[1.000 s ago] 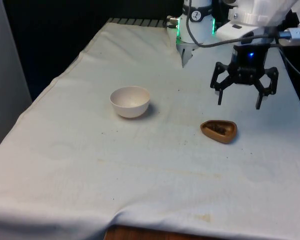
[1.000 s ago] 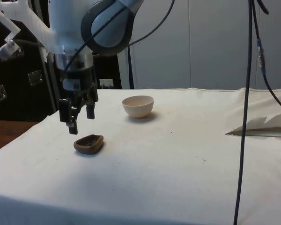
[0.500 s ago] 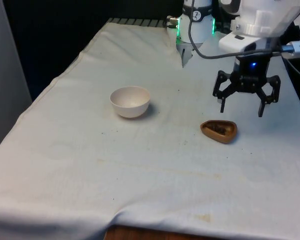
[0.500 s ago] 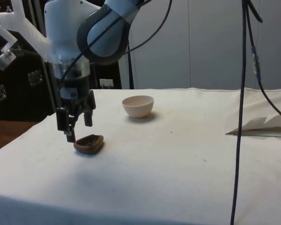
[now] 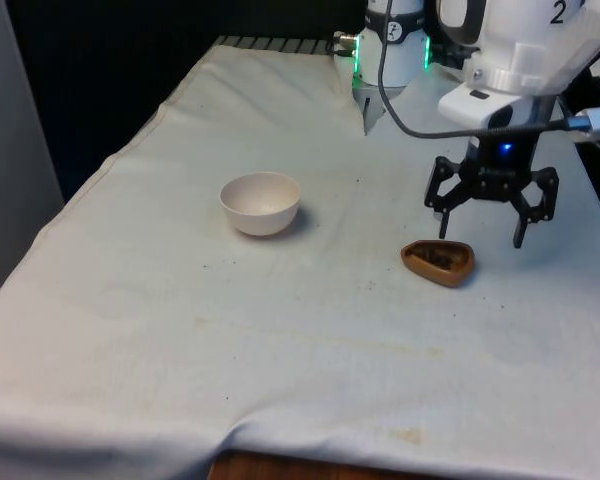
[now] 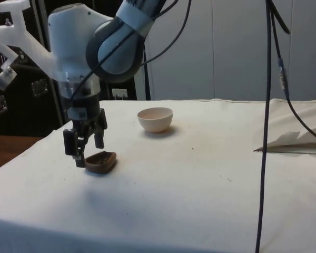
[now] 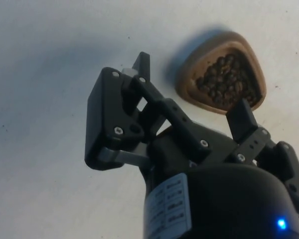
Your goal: Pour the coffee beans from the cup into the bowl.
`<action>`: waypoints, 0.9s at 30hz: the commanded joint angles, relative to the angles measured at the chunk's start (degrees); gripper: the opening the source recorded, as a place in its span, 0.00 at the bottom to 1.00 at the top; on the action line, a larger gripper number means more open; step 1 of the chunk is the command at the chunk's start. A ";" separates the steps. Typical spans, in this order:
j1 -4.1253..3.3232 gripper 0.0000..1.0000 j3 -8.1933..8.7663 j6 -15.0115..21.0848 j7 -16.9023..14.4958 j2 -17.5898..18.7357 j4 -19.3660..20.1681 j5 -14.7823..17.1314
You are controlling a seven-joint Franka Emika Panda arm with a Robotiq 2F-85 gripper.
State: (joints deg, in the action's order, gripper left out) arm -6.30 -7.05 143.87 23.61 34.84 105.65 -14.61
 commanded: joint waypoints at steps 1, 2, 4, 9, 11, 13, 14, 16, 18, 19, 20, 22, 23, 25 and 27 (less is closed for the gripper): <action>-0.52 1.00 0.52 0.00 0.80 0.46 -0.46 -0.63; -0.52 1.00 0.52 -0.06 1.09 0.63 -0.63 -0.86; -0.63 1.00 0.46 -0.29 1.95 1.15 -1.09 -1.60; -0.69 1.00 0.46 -0.57 3.44 1.72 -1.66 -2.75; -0.74 1.00 0.52 -0.86 4.70 2.18 -2.06 -3.61; -0.74 1.00 0.52 -1.09 5.56 2.46 -2.41 -4.24; -0.80 1.00 0.52 -1.26 6.02 2.64 -2.52 -4.53; -0.80 1.00 0.57 -1.38 6.47 2.75 -2.64 -4.81; -0.80 1.00 0.52 -1.55 7.39 3.04 -2.92 -5.44; -0.86 1.00 0.52 -1.66 7.79 3.15 -3.09 -5.73; -0.80 1.00 0.40 -1.83 8.65 3.44 -3.38 -6.36; -0.80 1.00 0.29 -1.95 9.17 3.61 -3.61 -6.88; -0.80 1.00 0.29 -2.06 9.34 3.72 -3.72 -7.05; -0.52 1.00 0.00 -1.78 9.11 3.61 -3.50 -7.10; -0.80 1.00 0.23 -2.29 9.74 4.01 -4.07 -7.45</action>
State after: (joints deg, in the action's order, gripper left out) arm -6.82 -7.05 141.86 32.95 38.62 101.93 -21.89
